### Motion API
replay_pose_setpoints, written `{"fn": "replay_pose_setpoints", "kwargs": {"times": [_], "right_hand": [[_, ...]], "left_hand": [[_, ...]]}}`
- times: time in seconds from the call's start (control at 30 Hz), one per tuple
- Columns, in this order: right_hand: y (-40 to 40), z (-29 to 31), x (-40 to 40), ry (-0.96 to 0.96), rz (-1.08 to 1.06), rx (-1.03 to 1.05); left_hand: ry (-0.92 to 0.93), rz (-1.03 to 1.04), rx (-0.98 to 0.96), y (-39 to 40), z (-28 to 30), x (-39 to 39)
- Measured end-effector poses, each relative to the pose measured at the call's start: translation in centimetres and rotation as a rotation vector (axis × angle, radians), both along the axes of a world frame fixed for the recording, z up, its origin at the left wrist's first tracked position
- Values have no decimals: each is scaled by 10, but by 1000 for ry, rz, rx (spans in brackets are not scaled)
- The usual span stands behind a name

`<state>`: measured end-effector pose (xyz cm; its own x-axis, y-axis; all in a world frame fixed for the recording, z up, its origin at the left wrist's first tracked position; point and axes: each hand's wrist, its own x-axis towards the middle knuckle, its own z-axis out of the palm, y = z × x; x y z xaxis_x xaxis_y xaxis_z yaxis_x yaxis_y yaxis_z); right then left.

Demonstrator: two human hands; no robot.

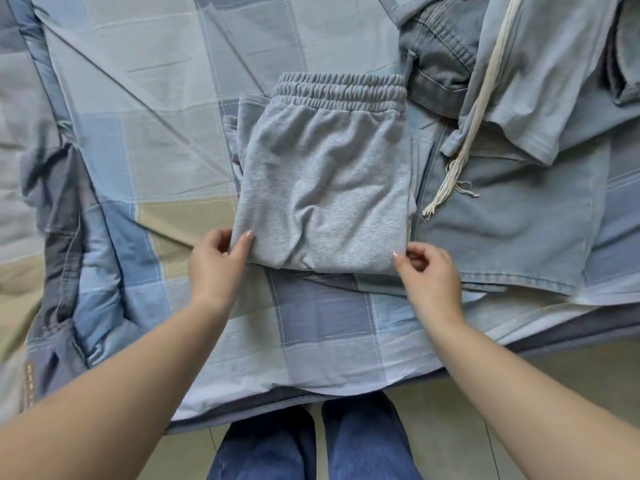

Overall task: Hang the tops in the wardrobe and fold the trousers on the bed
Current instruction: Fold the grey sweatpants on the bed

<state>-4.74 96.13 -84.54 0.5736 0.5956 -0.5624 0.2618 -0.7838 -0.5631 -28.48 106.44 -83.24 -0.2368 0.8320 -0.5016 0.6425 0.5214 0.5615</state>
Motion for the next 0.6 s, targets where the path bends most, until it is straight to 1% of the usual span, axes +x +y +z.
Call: {"fn": "replay_pose_setpoints", "kwargs": {"times": [0.1,0.2,0.27,0.4,0.5,0.53,0.6], "right_hand": [[-4,-5,-2,-42,24,-36],[-5,-10,10,-70,-12,-52],[-11,-11,18,-70,1,-71],[-6,-12,23,27,58,-53],[21,-12,27,145,3,33],[32,-12,29,167,6,39],[53,-14,30,172,44,-1]], "left_hand": [[2,19,-23,-13,-2,-7],[23,81,-33,-11,-5,-18],[25,78,-58,-7,-6,-23],[1,0,-133,-2,-9,-21],[-66,-52,-147,18,-12,-14],[-95,-46,-163,28,-13,-10],[-97,-69,-180,51,-16,-1]]}}
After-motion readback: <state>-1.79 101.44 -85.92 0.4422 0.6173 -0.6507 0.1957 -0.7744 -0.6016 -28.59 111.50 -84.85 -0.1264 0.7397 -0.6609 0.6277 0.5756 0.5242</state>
